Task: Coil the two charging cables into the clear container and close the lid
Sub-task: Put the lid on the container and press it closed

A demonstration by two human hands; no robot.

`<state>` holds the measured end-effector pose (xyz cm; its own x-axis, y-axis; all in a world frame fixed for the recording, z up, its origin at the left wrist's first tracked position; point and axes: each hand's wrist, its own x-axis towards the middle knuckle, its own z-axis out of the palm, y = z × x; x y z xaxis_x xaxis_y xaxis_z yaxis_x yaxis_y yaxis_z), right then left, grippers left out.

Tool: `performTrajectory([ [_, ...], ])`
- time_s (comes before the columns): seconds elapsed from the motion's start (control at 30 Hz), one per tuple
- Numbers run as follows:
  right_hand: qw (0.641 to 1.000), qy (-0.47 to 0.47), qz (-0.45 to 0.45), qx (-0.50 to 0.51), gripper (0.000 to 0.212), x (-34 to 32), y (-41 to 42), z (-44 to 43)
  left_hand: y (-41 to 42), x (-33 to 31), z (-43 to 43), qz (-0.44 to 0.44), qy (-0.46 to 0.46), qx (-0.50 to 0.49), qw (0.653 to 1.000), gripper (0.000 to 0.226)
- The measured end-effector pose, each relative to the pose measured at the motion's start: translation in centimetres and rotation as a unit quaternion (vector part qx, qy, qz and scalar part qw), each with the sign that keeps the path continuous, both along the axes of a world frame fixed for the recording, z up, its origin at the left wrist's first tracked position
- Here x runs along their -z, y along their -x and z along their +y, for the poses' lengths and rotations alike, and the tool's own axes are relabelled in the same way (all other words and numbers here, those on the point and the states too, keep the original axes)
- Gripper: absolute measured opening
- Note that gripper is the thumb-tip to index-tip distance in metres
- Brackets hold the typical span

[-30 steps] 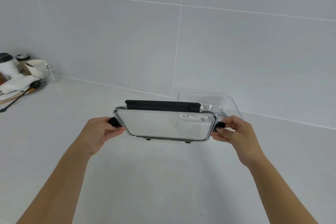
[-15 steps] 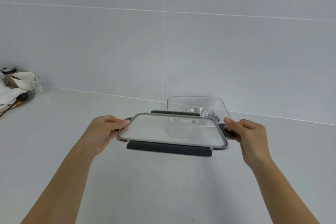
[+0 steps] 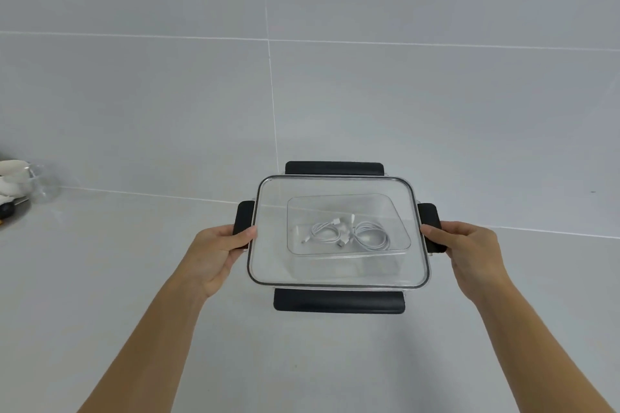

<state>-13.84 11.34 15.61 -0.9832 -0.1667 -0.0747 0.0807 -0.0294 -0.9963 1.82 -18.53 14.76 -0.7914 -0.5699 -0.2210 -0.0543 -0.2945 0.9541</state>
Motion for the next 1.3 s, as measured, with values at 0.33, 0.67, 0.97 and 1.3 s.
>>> performTrajectory([
  [0.33, 0.998, -0.004, -0.063, -0.002, 0.011, 1.2, 7.8, -1.0, 7.6, 2.2, 0.4, -0.050, -0.060, -0.093, 0.993, 0.005],
  [0.67, 0.995, -0.053, -0.084, 0.005, 0.012, 4.6, 13.6, -3.9, 11.9, 5.7, -0.8, -0.092, -0.094, -0.110, 0.985, 0.021],
  [0.97, 0.992, -0.066, -0.106, 0.004, 0.012, 6.7, 15.4, -4.9, 13.5, 6.8, -1.5, -0.111, -0.054, -0.119, 0.985, 0.015],
  [1.3, 0.991, -0.069, -0.111, 0.001, 0.011, 8.1, 15.8, -4.3, 13.7, 8.5, -1.6, -0.129, -0.002, -0.093, 0.987, 0.017],
])
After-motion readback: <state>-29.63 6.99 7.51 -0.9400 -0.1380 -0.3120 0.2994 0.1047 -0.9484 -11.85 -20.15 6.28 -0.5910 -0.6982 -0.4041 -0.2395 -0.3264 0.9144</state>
